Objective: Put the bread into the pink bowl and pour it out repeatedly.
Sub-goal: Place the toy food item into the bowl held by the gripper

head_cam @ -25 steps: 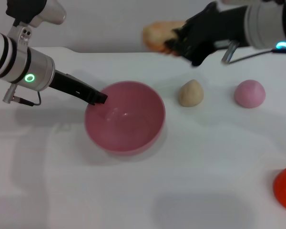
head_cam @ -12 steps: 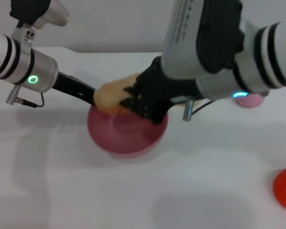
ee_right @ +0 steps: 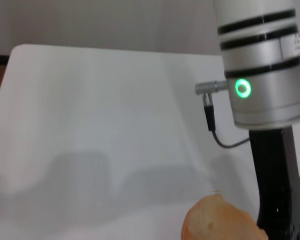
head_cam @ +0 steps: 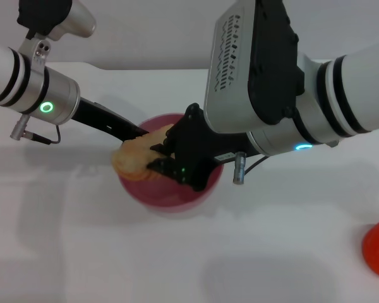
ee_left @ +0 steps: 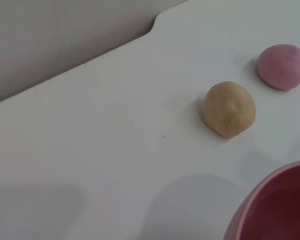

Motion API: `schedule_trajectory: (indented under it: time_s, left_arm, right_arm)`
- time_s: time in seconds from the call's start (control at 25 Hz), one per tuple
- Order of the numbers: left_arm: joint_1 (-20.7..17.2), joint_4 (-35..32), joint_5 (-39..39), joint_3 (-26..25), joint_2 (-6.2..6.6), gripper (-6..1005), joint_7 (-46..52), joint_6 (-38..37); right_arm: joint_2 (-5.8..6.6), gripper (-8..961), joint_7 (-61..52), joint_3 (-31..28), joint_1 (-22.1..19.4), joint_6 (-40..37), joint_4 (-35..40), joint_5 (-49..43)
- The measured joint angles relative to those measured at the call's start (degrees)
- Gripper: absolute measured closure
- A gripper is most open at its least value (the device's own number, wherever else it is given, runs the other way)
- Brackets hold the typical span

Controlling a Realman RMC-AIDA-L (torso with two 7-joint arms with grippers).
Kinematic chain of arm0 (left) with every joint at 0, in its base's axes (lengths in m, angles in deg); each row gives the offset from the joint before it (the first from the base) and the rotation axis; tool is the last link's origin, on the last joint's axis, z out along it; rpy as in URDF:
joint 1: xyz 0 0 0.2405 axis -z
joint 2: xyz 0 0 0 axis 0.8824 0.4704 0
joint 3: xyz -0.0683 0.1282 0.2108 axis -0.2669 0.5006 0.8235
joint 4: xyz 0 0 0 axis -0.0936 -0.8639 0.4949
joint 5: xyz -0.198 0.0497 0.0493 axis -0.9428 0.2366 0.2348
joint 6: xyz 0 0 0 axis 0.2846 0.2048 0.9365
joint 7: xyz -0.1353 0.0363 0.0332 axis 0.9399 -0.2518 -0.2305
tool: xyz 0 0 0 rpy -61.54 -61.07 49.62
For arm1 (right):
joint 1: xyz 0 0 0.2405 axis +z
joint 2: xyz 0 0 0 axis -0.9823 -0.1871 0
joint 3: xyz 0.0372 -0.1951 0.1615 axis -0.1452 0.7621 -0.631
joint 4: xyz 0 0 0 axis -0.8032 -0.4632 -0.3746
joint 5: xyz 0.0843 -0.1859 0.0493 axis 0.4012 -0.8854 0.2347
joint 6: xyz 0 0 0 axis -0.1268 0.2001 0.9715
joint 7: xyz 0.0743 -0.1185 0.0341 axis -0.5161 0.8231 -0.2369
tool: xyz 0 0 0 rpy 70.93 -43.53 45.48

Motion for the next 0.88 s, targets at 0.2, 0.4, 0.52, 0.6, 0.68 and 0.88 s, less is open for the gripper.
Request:
schedule_trajectory:
  time_s: [0.2,0.4,0.52,0.6,0.68,0.88]
  left_arm:
    - [0.01,-0.01,-0.01,-0.01,0.00,926,0.02,-0.14]
    - [0.35,-0.02,-0.02,-0.02,0.00,926,0.04,0.01]
    - [0.45,-0.02,-0.01,-0.02,0.00,925,0.05,0.08]
    - [0.49,-0.02,-0.01,-0.02,0.01,925,0.05,0.08]
    - [0.49,-0.02,-0.01,-0.02,0.03,925,0.04,0.08]
    - [0.40,-0.02,0.12,-0.02,0.16,925,0.05,0.21]
  right_arm:
    - [0.22,826,0.18,0.01,0.17,1.09,-1.86,0.00]
    - [0.22,815,0.18,0.00,0.18,2.09,-2.17,-0.09]
    - [0.22,771,0.18,-0.17,0.11,2.27,-2.02,-0.10]
    - [0.22,694,0.18,-0.30,0.13,2.30,-1.91,-0.10]
    - [0.22,617,0.34,-0.32,0.09,2.33,-1.42,-0.08]
    - [-0.10,399,3.20,-0.51,-2.19,5.08,1.99,0.09]
